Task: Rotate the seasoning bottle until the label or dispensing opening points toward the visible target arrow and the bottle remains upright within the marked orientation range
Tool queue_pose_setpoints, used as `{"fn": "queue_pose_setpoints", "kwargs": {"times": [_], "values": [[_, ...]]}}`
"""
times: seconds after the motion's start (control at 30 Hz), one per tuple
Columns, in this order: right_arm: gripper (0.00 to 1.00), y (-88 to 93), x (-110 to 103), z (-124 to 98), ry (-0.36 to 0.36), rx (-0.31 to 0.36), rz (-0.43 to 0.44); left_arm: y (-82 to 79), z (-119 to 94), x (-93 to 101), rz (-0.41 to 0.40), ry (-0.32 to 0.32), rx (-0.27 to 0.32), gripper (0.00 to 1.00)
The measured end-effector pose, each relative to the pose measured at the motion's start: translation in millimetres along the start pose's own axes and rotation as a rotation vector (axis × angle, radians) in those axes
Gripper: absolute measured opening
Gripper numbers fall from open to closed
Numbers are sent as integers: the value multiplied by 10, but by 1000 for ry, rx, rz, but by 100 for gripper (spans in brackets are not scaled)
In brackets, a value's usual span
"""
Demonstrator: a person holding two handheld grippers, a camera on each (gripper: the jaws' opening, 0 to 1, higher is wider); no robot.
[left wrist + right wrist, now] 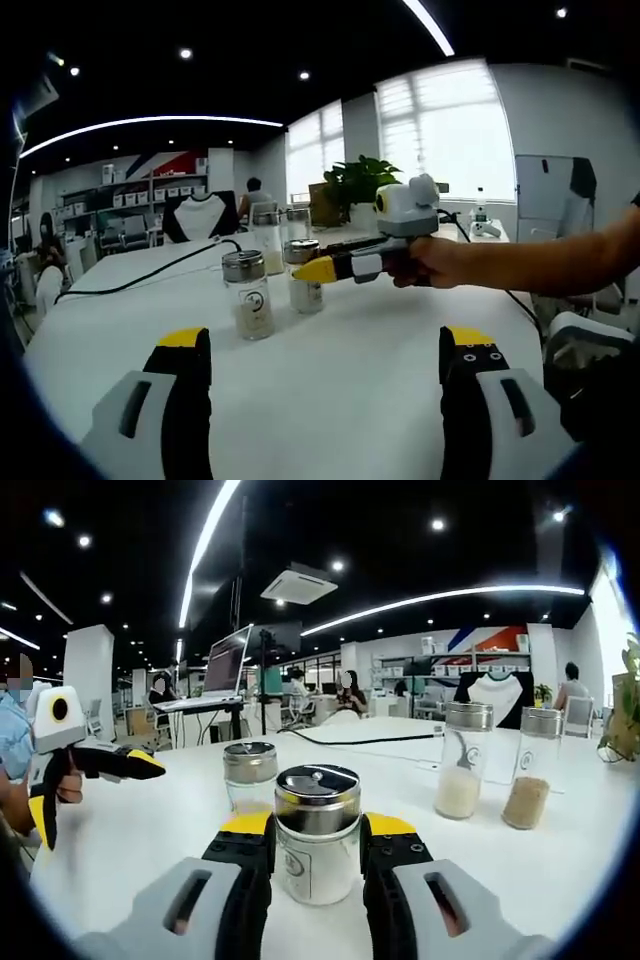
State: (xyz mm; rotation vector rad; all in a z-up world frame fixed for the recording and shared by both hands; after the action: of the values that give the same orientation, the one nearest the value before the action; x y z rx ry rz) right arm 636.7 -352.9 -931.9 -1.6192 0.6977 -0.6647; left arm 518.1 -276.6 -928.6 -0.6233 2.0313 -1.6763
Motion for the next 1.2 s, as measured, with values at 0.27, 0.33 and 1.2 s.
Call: {"fn": "queue_pose_setpoints", "kwargs": {"times": [0.27, 0.33, 1.2], "values": [[30, 22, -26, -37, 29, -17, -39, 2, -5, 0, -14, 6, 7, 100], [30, 27, -19, -35, 29, -15, -37, 15, -3, 9, -16, 6, 3, 100], [47, -122, 2, -114, 130, 5, -68, 28, 1, 6, -32, 18, 6, 100]]}}
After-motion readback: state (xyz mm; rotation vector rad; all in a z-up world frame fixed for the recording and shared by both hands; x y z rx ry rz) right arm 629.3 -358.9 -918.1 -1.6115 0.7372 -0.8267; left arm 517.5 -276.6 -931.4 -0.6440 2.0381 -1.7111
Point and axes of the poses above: the point that each gripper's makers call its tool centre point, and the gripper's own axes: z roughly forward along the fingers, x roughly to its right, y roughly out of its underside, the point moved 1 cm from there along -z, roughly backward along the fingers, and after that the axes turned 14 degrees about y, right-handed, at the moved point
